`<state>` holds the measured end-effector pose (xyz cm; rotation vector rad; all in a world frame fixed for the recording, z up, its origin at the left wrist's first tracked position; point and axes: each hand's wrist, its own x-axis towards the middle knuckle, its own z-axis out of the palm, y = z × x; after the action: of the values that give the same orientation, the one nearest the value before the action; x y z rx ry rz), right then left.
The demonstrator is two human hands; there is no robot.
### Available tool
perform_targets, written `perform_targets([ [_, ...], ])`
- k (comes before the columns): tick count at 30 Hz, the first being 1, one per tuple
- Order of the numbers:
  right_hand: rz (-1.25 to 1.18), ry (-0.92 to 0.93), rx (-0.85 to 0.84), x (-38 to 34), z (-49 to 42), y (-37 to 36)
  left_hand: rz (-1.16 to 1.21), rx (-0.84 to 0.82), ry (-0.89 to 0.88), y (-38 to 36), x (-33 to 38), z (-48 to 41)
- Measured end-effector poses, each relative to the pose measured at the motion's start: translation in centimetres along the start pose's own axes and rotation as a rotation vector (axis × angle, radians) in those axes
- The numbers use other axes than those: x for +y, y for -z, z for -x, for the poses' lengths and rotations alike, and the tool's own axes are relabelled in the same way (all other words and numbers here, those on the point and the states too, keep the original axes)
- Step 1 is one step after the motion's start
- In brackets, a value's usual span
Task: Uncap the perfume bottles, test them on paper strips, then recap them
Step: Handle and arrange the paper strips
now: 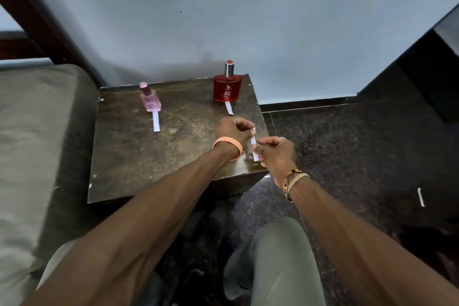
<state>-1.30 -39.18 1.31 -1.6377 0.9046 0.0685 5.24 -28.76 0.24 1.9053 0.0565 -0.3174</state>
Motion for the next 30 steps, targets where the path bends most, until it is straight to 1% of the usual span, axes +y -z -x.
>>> perform_targets([
  [2, 0.016, -0.011, 0.047, 0.8, -1.0, 0.5, -0.046, -0.02, 0.012, -1.4, -0.4, -0.3],
  [7, 0.118, -0.007, 0.102, 2.3, -3.0, 1.3, -0.161, -0.048, 0.019, -3.0, -1.5, -1.2],
  [15, 0.26, -0.008, 0.098, 2.5, -4.1, 1.0, -0.255, -0.074, -0.005, -3.6, -2.0, -2.1],
  [17, 0.317, 0.009, 0.091, 2.3, -4.0, 0.9, -0.286, -0.064, -0.018, -3.7, -2.0, -2.1],
  [20, 0.34, 0.023, 0.093, 2.2, -4.0, 0.9, -0.318, -0.041, -0.039, -3.8, -1.9, -2.0],
  [25, 0.373, 0.033, 0.093, 2.4, -4.1, 0.9, -0.337, -0.041, -0.057, -3.9, -1.9, -1.9],
  [30, 0.356, 0.004, 0.061, 2.2, -4.3, 1.0, -0.272, -0.073, -0.06, -3.2, -2.0, -1.7],
])
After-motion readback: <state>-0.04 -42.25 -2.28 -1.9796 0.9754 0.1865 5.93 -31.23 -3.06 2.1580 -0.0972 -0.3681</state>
